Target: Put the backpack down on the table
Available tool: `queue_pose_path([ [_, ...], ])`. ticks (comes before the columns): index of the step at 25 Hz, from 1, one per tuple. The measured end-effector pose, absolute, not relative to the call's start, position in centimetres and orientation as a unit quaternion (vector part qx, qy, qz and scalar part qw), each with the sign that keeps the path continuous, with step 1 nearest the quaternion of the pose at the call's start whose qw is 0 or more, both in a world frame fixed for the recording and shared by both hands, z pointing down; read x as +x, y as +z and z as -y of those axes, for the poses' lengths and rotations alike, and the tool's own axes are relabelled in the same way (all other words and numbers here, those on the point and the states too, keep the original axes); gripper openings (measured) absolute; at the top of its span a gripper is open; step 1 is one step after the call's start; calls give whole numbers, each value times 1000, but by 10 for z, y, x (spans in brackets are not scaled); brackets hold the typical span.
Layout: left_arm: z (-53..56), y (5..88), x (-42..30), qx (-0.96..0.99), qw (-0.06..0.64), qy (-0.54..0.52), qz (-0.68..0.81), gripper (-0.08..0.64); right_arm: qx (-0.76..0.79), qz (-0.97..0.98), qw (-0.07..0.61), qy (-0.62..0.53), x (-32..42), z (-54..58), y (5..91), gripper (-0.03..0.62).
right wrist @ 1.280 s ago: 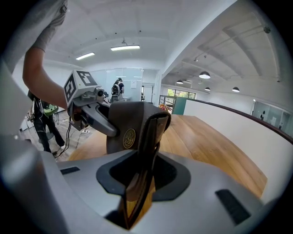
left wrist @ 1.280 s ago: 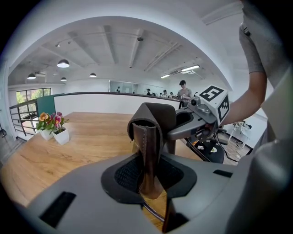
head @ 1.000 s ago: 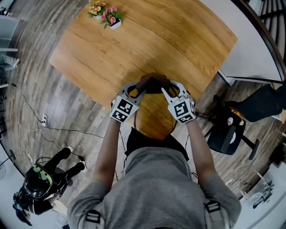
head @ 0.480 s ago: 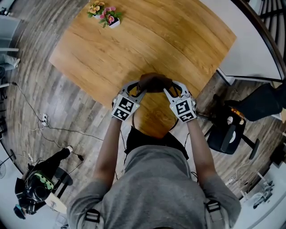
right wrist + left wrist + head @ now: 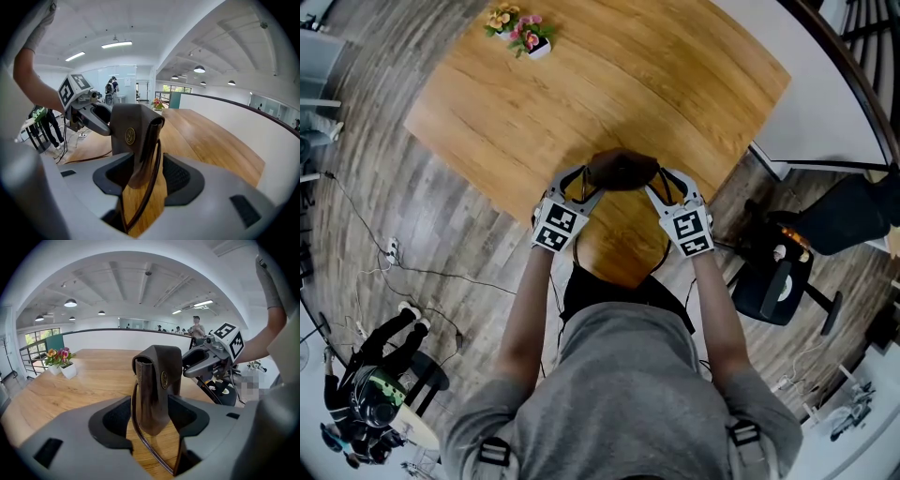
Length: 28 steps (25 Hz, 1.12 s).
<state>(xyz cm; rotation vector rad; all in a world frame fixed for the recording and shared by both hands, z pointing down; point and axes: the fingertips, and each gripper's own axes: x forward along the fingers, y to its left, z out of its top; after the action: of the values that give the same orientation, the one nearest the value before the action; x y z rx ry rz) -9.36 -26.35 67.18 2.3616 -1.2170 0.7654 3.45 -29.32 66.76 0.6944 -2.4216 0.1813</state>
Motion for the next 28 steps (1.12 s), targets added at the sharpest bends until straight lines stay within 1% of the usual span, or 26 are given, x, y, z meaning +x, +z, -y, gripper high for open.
queue_pose_path([
  [7, 243, 660, -98, 828, 189, 265, 457, 264, 272, 916, 286, 70, 51, 279, 649, 201],
  [10, 233, 655, -98, 825, 186, 263, 464, 264, 278, 917, 277, 68, 60, 273, 640, 192],
  [12, 226, 651, -97, 823, 183, 262, 470, 262, 281, 918, 272, 65, 65, 266, 636, 168],
  [14, 218, 646, -96, 822, 181, 259, 473, 261, 280, 921, 265, 62, 71, 258, 632, 95],
  [15, 213, 643, -94, 823, 181, 256, 474, 251, 278, 922, 262, 60, 73, 253, 629, 62],
  [16, 209, 639, -92, 824, 182, 251, 475, 227, 275, 924, 260, 58, 74, 249, 626, 35],
  [18, 201, 629, -87, 827, 190, 233, 475, 132, 268, 927, 257, 54, 75, 240, 620, 8],
  [20, 192, 620, -82, 830, 197, 213, 476, 53, 262, 930, 254, 48, 77, 232, 616, 6],
  [23, 184, 612, -79, 834, 195, 201, 476, 30, 257, 933, 250, 39, 79, 225, 608, 6],
  [28, 171, 593, -78, 833, 195, 176, 488, 24, 253, 936, 243, 32, 84, 214, 597, 6],
])
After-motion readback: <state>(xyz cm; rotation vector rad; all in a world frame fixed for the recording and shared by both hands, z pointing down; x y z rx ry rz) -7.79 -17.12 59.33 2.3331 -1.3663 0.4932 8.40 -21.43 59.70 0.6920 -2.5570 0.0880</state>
